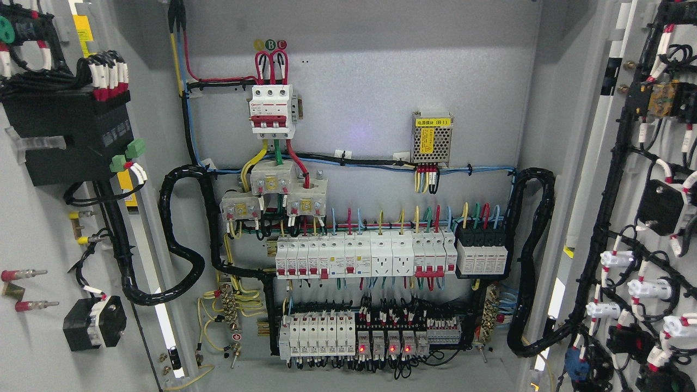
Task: Open door with both hands
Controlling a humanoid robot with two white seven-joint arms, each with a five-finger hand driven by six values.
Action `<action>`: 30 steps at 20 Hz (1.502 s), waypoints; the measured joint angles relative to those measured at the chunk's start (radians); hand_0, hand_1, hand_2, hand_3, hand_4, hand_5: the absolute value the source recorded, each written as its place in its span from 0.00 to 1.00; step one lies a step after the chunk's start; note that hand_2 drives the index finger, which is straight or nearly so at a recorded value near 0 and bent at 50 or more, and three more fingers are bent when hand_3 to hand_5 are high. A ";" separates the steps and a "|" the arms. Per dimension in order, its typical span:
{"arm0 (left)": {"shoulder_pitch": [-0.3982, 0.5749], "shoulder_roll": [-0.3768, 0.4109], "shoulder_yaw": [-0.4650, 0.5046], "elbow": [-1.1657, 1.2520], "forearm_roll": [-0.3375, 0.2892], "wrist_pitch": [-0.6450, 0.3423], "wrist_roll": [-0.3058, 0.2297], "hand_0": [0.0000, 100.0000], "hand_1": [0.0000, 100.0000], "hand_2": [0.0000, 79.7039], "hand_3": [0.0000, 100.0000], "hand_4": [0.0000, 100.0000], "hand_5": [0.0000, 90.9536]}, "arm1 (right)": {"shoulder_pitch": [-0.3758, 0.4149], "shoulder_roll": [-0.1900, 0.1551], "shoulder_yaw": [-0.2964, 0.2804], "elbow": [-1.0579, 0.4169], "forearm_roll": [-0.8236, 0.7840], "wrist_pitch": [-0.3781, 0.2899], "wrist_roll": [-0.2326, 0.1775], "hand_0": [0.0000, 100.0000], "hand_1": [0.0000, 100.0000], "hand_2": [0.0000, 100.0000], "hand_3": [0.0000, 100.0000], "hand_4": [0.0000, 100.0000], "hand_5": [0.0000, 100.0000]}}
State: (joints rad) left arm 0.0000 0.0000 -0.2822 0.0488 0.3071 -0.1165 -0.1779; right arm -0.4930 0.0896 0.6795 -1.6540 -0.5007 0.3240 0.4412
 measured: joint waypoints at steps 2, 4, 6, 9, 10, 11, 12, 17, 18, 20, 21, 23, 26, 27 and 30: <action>-0.002 0.000 0.000 0.000 0.001 0.000 0.000 0.00 0.00 0.00 0.00 0.00 0.00 | 0.040 -0.022 -0.038 -0.022 0.003 -0.006 -0.030 0.20 0.12 0.00 0.00 0.00 0.00; -0.005 0.000 0.000 -0.010 0.003 -0.019 0.001 0.00 0.00 0.00 0.00 0.00 0.00 | 0.087 -0.047 -0.071 -0.047 0.012 -0.022 -0.064 0.20 0.12 0.00 0.00 0.00 0.00; -0.003 0.000 0.000 -0.037 0.004 -0.051 0.002 0.00 0.00 0.00 0.00 0.00 0.00 | 0.146 -0.071 -0.104 -0.074 0.031 -0.052 -0.095 0.20 0.12 0.00 0.00 0.00 0.00; 0.025 0.000 0.001 -0.117 0.004 -0.080 0.003 0.00 0.00 0.00 0.00 0.00 0.00 | 0.246 -0.104 -0.159 -0.117 0.061 -0.103 -0.113 0.20 0.12 0.00 0.00 0.00 0.00; 0.035 0.000 0.001 -0.149 0.005 -0.090 0.003 0.00 0.00 0.00 0.00 0.00 0.00 | 0.283 -0.115 -0.178 -0.130 0.070 -0.123 -0.117 0.20 0.12 0.00 0.00 0.00 0.00; 0.049 0.001 0.001 -0.188 0.005 -0.095 0.002 0.00 0.00 0.00 0.00 0.00 0.00 | 0.315 -0.125 -0.197 -0.142 0.077 -0.137 -0.119 0.20 0.12 0.00 0.00 0.00 0.00; 0.061 0.005 0.001 -0.225 0.005 -0.099 0.000 0.00 0.00 0.00 0.00 0.00 0.00 | 0.350 -0.138 -0.217 -0.160 0.083 -0.161 -0.120 0.20 0.12 0.00 0.00 0.00 0.00; 0.121 0.024 0.000 -0.431 0.005 -0.117 -0.112 0.00 0.00 0.00 0.00 0.00 0.00 | 0.520 -0.197 -0.319 -0.251 0.099 -0.262 -0.122 0.20 0.12 0.00 0.00 0.00 0.00; 0.135 0.028 0.000 -0.477 0.004 -0.119 -0.133 0.00 0.00 0.00 0.00 0.00 0.00 | 0.548 -0.207 -0.339 -0.268 0.101 -0.293 -0.122 0.20 0.12 0.00 0.00 0.00 0.00; 0.166 0.036 0.000 -0.580 0.002 -0.113 -0.163 0.00 0.00 0.00 0.00 0.00 0.00 | 0.599 -0.227 -0.373 -0.294 0.103 -0.358 -0.122 0.20 0.12 0.00 0.00 0.00 0.00; 0.184 0.039 -0.001 -0.645 0.002 -0.092 -0.173 0.00 0.00 0.00 0.00 0.00 0.00 | 0.626 -0.240 -0.394 -0.308 0.104 -0.394 -0.122 0.20 0.12 0.00 0.00 0.00 0.00; 0.217 0.047 -0.001 -0.774 0.001 -0.034 -0.181 0.00 0.00 0.00 0.00 0.00 0.00 | 0.674 -0.263 -0.427 -0.328 0.105 -0.459 -0.122 0.20 0.12 0.00 0.00 0.00 0.00; 0.247 0.059 -0.001 -0.957 0.000 0.026 -0.191 0.00 0.00 0.00 0.00 0.00 0.00 | 0.744 -0.298 -0.483 -0.354 0.106 -0.541 -0.123 0.20 0.12 0.00 0.00 0.00 0.00; 0.254 0.063 -0.002 -1.015 -0.001 0.033 -0.194 0.00 0.00 0.00 0.00 0.00 0.00 | 0.762 -0.308 -0.499 -0.361 0.106 -0.565 -0.123 0.20 0.12 0.00 0.00 0.00 0.00; 0.269 0.080 -0.001 -1.177 -0.002 0.047 -0.211 0.00 0.00 0.00 0.00 0.00 0.00 | 0.805 -0.336 -0.548 -0.378 0.106 -0.627 -0.126 0.20 0.12 0.00 0.00 0.00 0.00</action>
State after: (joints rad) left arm 0.2686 0.0797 -0.2833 -1.1278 0.3052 -0.0700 -0.3886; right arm 0.3117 -0.2468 0.1315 -2.0323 -0.3945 -0.3033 0.3149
